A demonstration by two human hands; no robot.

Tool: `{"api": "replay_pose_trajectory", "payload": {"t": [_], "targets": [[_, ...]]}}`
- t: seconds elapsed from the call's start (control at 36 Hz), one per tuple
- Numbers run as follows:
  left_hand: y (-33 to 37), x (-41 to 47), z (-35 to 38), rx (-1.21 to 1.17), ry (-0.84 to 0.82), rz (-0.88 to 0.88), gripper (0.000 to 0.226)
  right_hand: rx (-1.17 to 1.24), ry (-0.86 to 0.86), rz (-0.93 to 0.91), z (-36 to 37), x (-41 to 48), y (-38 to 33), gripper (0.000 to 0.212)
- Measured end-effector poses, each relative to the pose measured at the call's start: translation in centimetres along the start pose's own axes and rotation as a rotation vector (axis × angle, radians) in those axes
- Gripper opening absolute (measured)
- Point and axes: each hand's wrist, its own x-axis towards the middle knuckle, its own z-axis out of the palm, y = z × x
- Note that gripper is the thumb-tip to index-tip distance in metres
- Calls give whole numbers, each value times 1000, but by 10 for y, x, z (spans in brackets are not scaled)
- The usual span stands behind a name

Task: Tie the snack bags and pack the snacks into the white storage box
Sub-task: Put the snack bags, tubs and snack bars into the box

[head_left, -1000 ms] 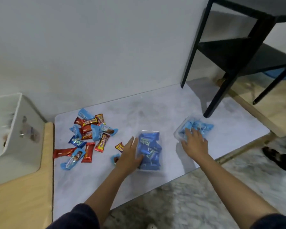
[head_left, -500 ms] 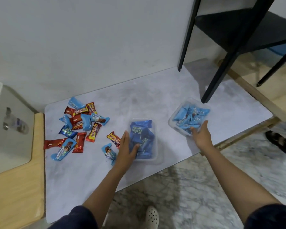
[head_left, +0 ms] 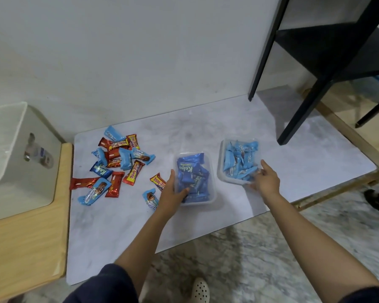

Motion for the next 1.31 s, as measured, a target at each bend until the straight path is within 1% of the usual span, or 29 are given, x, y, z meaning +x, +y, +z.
{"api": "replay_pose_trajectory", "payload": {"t": [0.17,0.25,0.31,0.36,0.42,0.5,0.56,0.64,0.69,0.78,0.83,0.92,1.03,1.14,1.22,1.31], "targets": [[-4,-4,-12,-61,-77,-60,82,136,-43,-75,2,-15,-28,44],[-1,-6,-13,-108,-62,-68,81,142,-86,-114,4,-25,-36,43],[2,-8,-12,-151,-41,-45,74,136,-113,-118,8,-33,-36,44],[7,-11,-12,-249,-26,-21,65,122,-138,-125,15,-43,-33,44],[10,-10,-13,-316,-7,-38,64,89,-153,-152,22,-53,-27,42],[15,-10,-15,-350,-18,-46,60,10,-199,-208,33,-63,-18,40],[17,-13,-17,-363,-48,-30,56,-48,-237,-252,39,-68,-16,40],[15,-14,-21,-440,-105,-8,57,-162,-314,-350,44,-72,-14,38],[12,-15,-23,-476,-116,-12,57,-240,-376,-381,45,-74,-13,39],[12,-14,-24,-463,-116,-12,56,-312,-419,-414,45,-74,-9,43],[11,-12,-26,-453,-116,-11,56,-288,-453,-387,44,-74,-10,48],[12,-12,-27,-448,-118,-17,56,-254,-552,-281,43,-73,-13,60],[10,-9,-30,-437,-135,-32,58,-166,-692,-133,43,-74,-16,64],[11,-9,-37,-432,-145,-72,62,-84,-699,-60,44,-74,-17,66],[15,-15,-45,-438,-159,-77,64,-100,-701,-69,45,-79,-20,66],[19,-21,-61,-480,-195,-45,69,-125,-684,-108,48,-85,-31,65]]}}
